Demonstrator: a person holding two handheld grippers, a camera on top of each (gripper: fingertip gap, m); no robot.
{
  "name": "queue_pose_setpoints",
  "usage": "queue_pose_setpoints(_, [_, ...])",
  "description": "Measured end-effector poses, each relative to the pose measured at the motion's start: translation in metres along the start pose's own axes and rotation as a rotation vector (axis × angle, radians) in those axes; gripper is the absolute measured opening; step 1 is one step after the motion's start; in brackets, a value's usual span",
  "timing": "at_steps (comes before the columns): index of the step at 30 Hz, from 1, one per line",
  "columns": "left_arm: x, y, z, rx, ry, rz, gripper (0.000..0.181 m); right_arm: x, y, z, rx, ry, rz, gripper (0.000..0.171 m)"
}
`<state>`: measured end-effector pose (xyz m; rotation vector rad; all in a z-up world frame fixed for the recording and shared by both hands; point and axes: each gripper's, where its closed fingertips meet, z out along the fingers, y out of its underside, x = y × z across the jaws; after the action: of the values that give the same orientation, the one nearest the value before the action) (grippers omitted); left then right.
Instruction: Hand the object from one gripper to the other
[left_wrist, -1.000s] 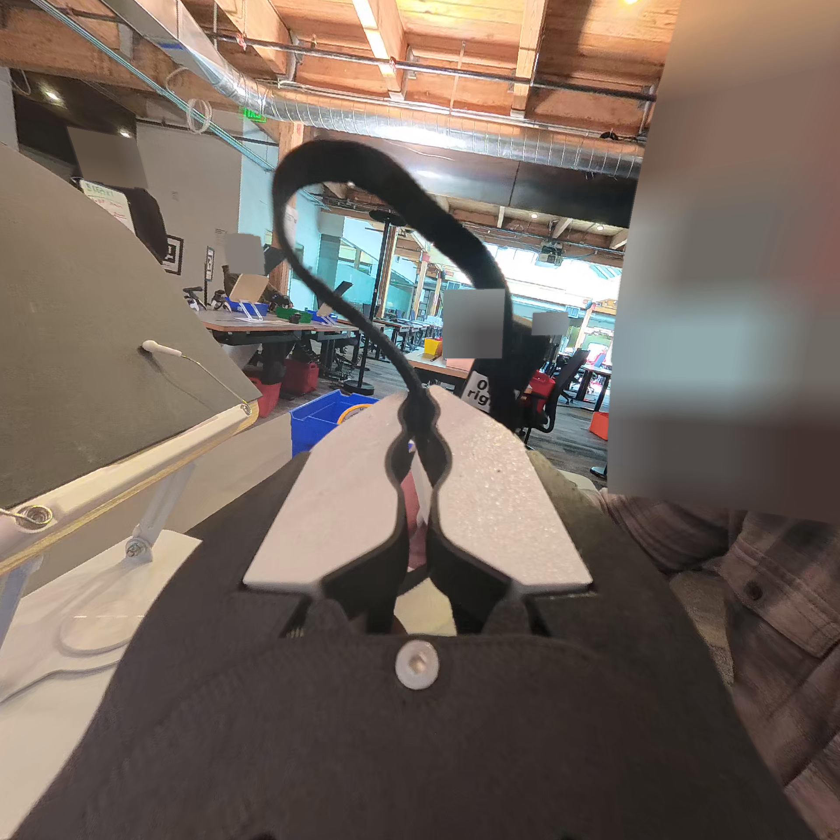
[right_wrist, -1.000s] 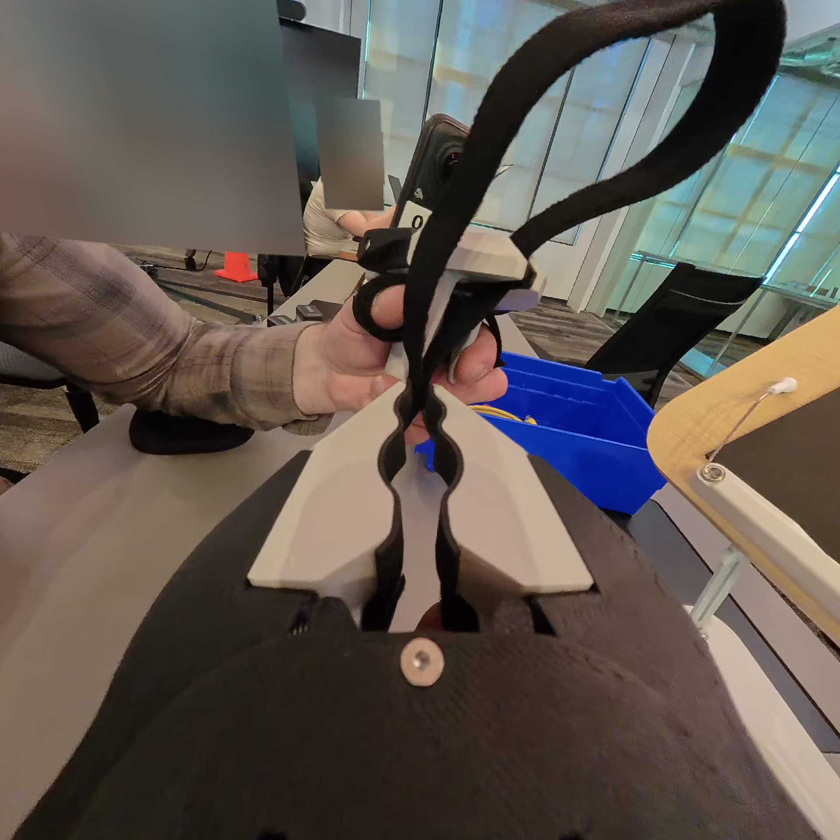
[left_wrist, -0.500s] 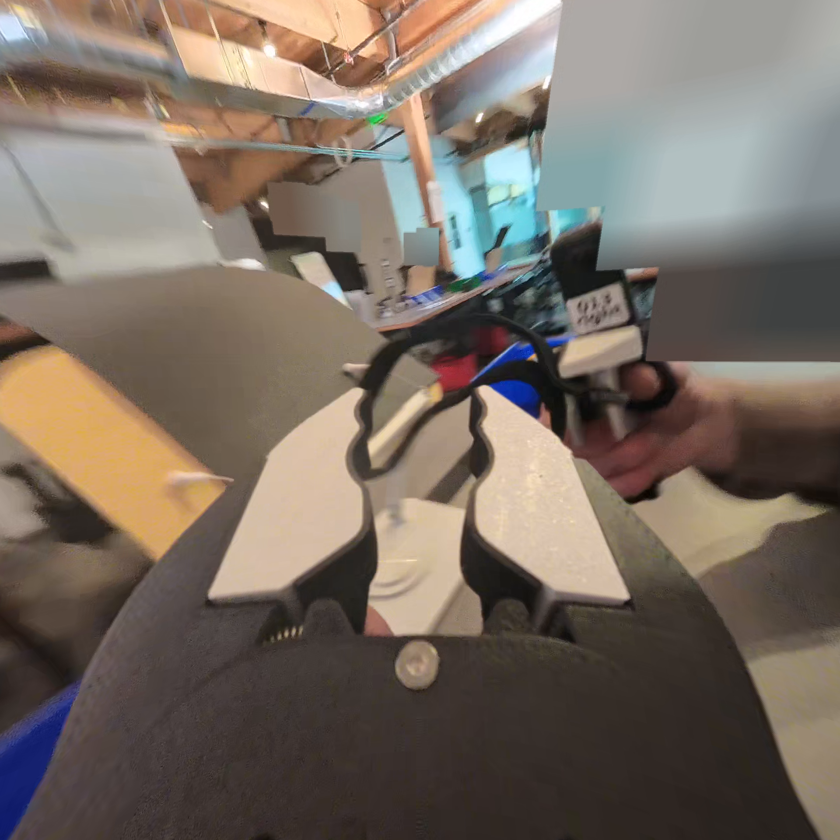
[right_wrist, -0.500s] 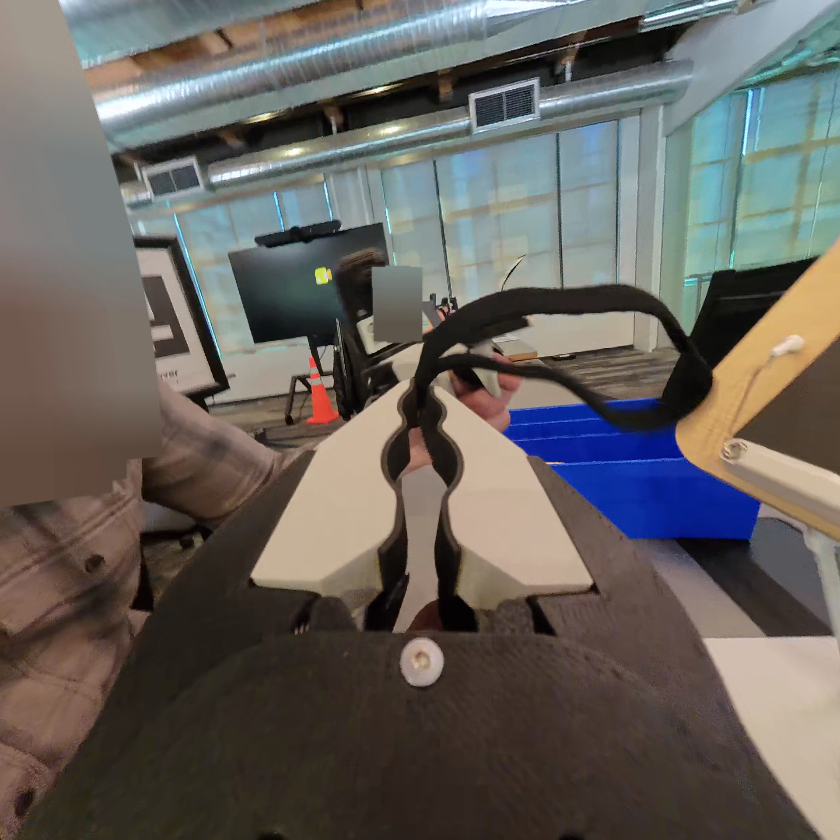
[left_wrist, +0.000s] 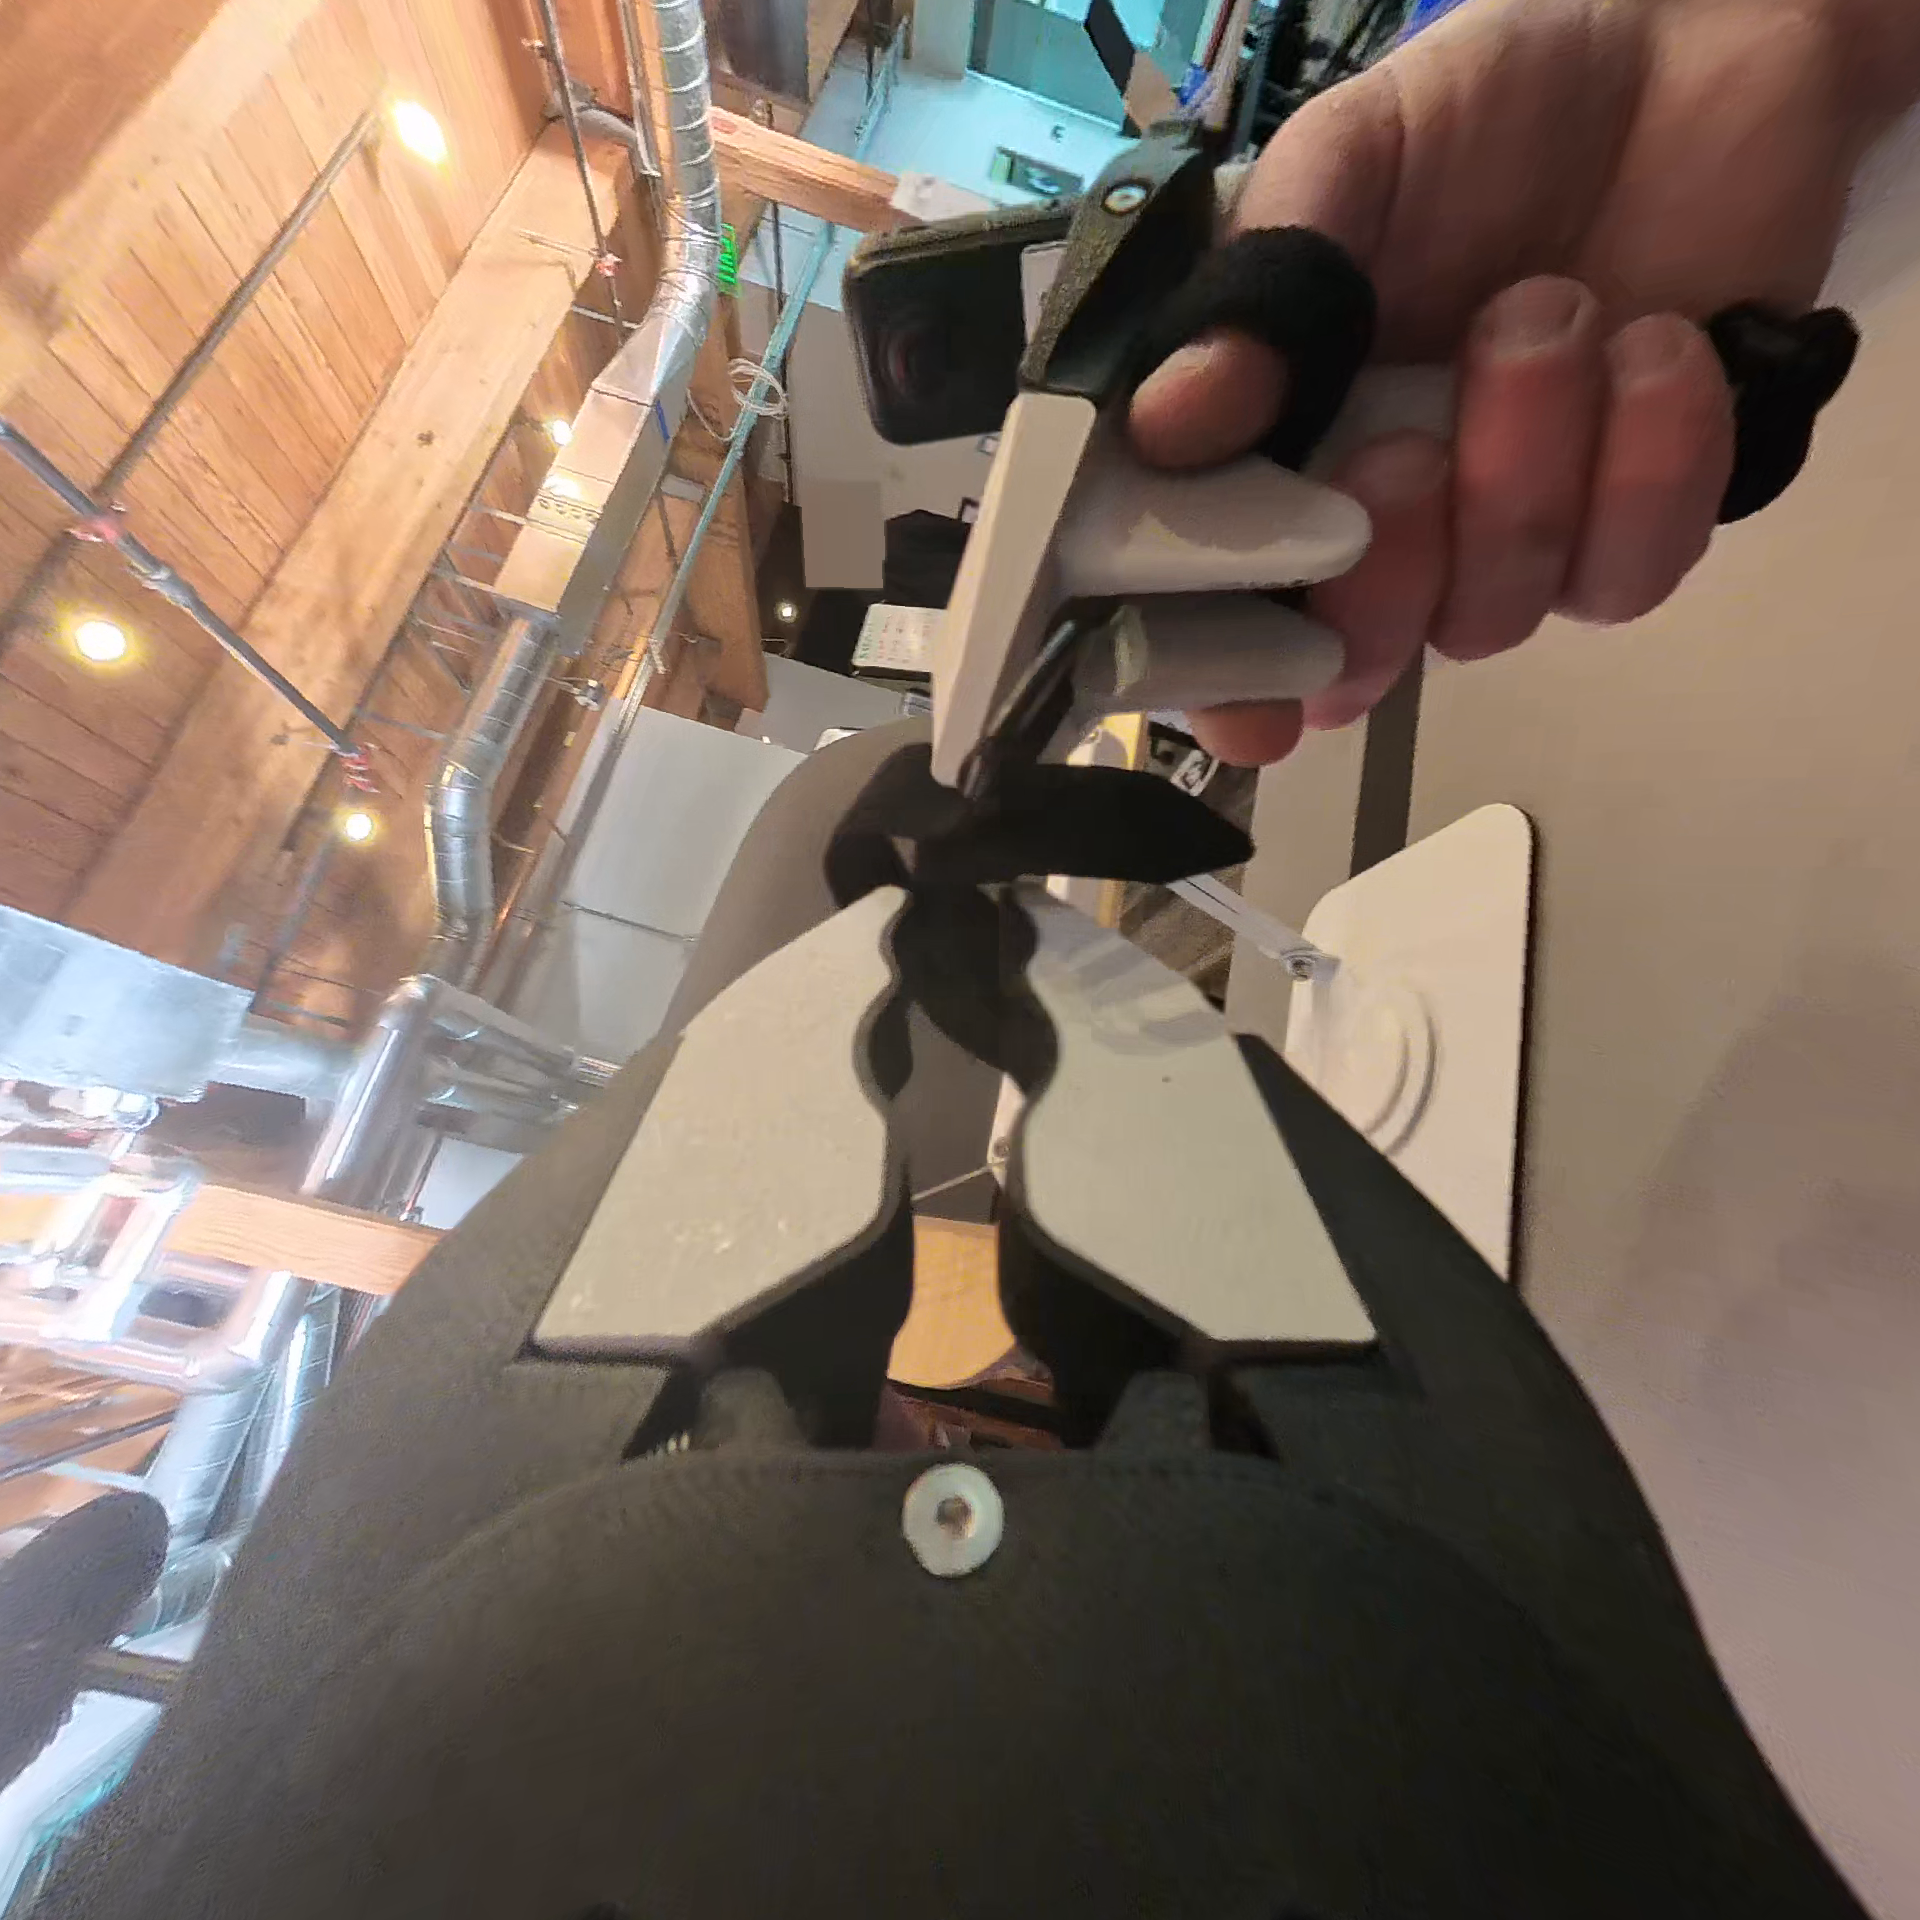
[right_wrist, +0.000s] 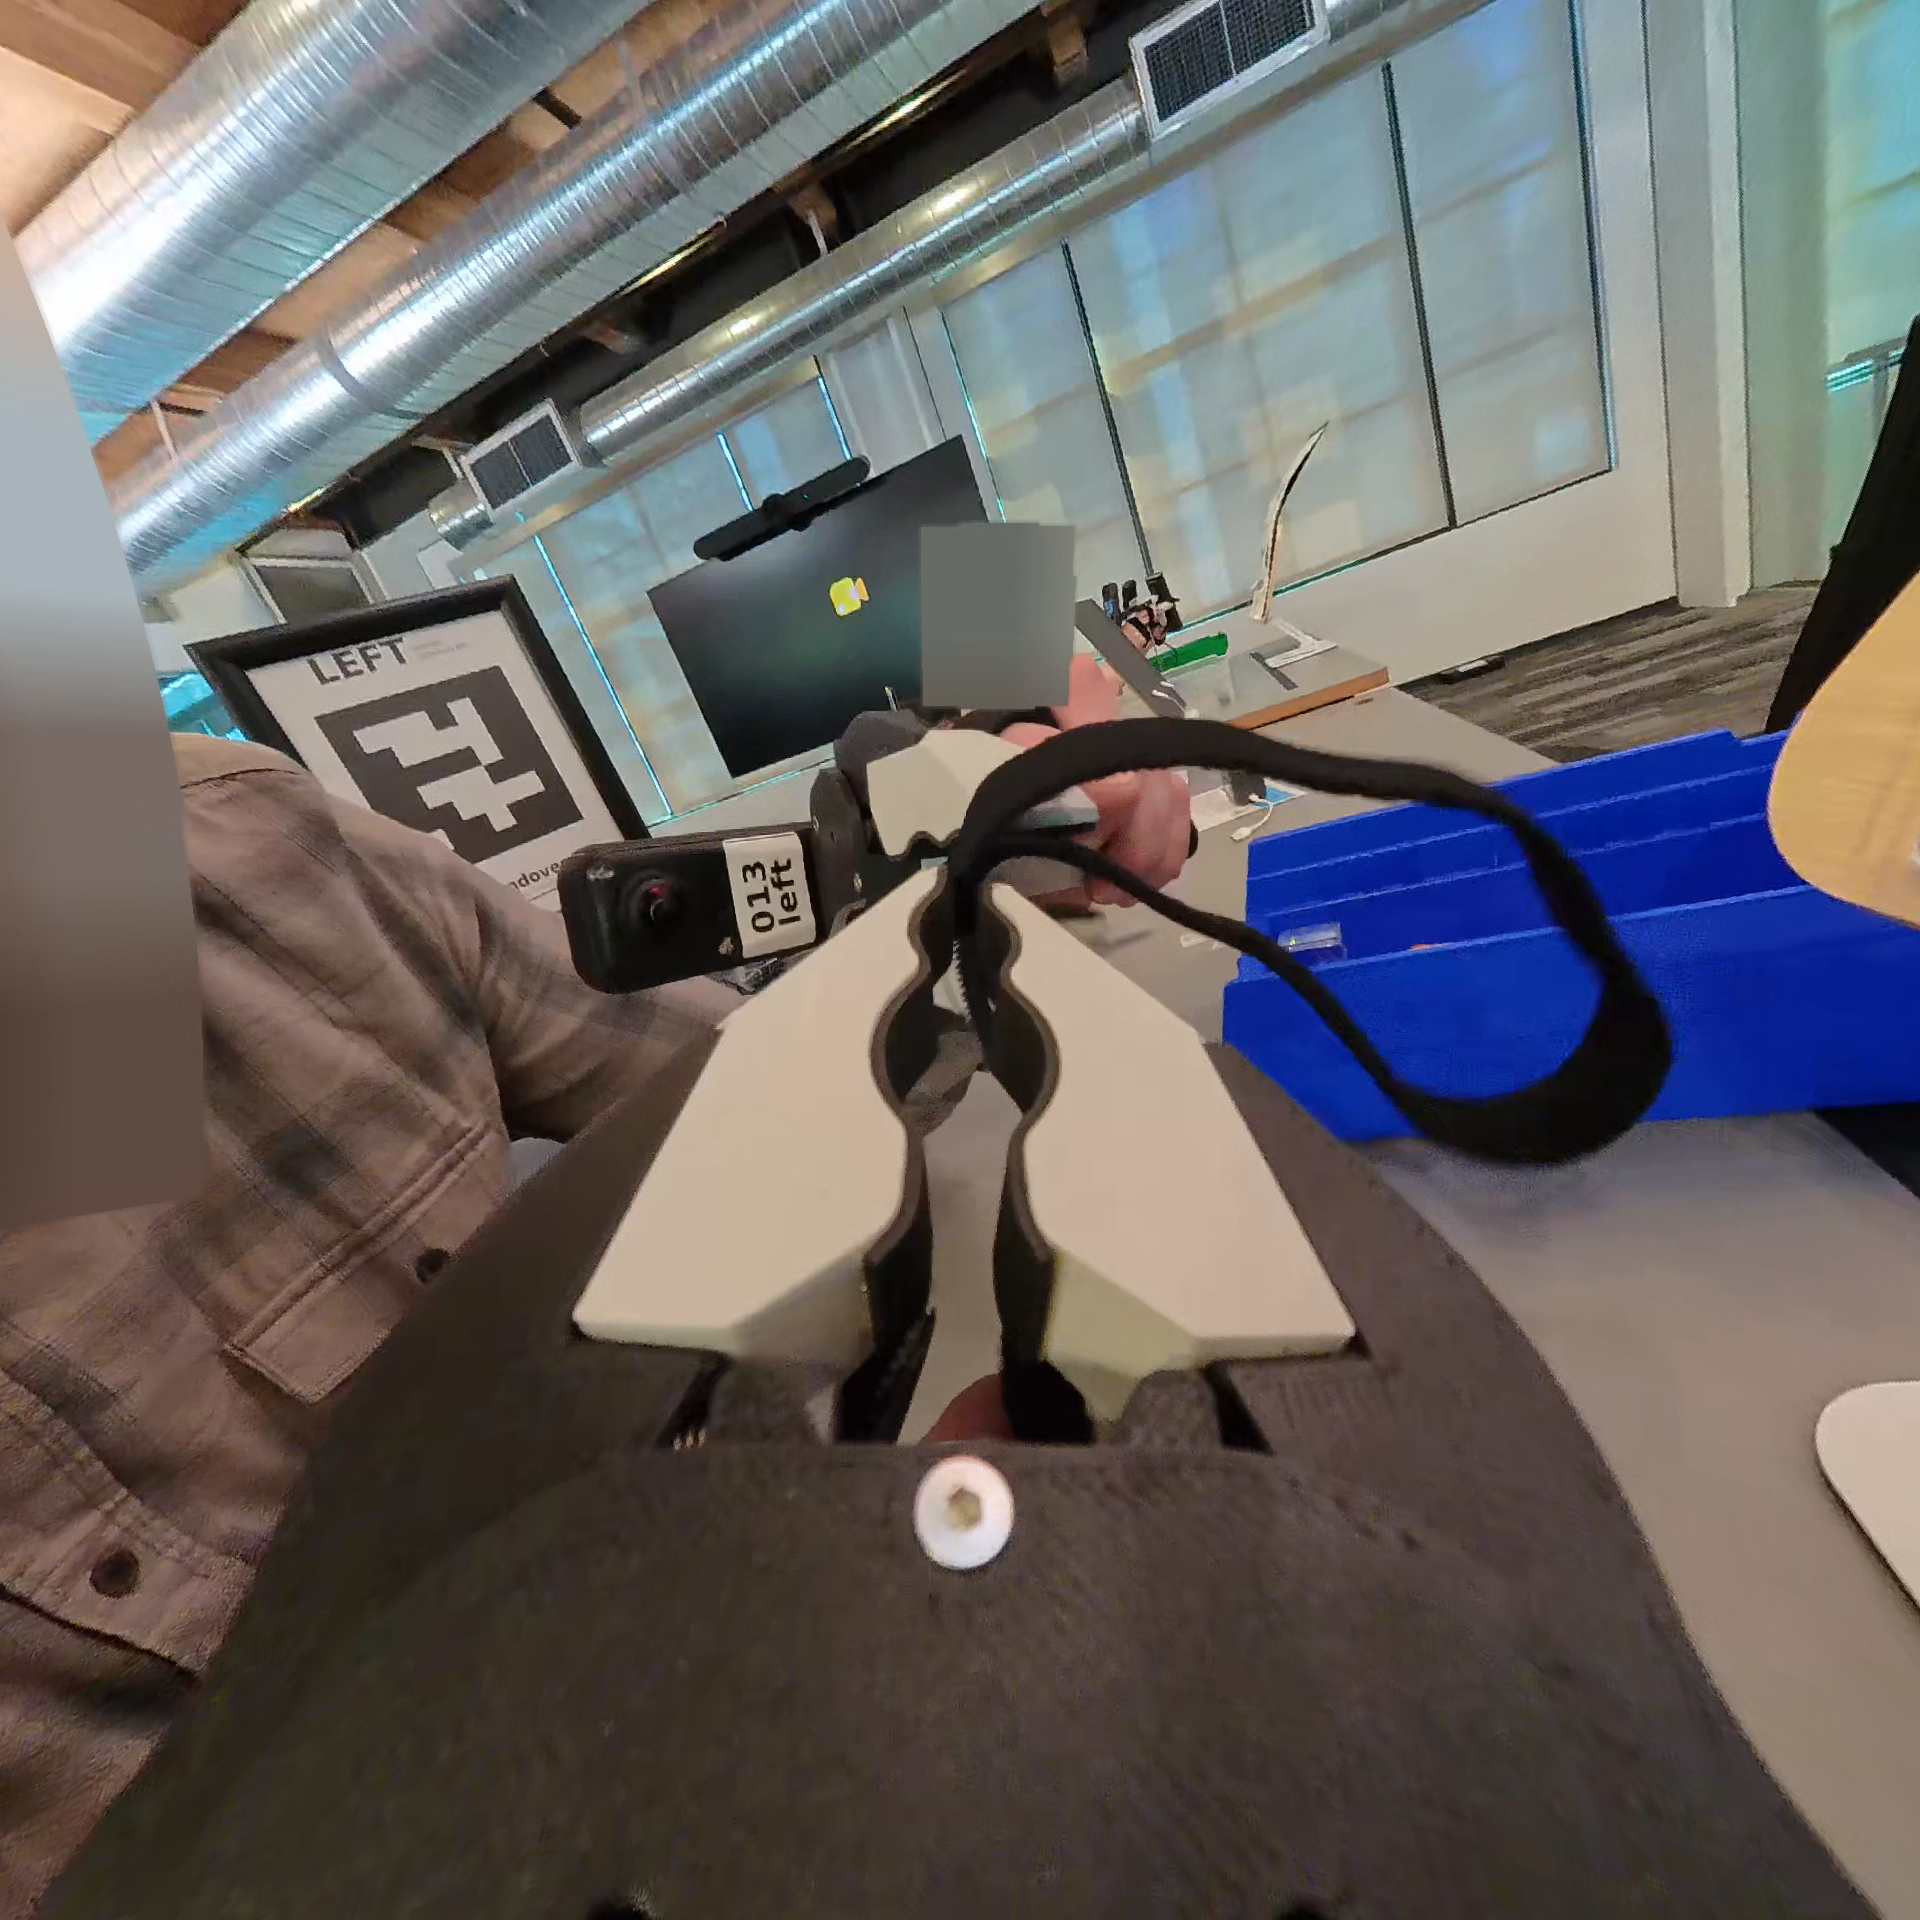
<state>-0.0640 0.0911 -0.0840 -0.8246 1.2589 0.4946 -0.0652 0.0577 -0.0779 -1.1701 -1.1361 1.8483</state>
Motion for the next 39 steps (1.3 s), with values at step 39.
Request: queue_pose_setpoints(39, [0.075,-0.022,0.01,0.143,0.834,-1.61,0.001,-0.021,-0.048,-0.023,0.002,0.303,-0.838,0.0])
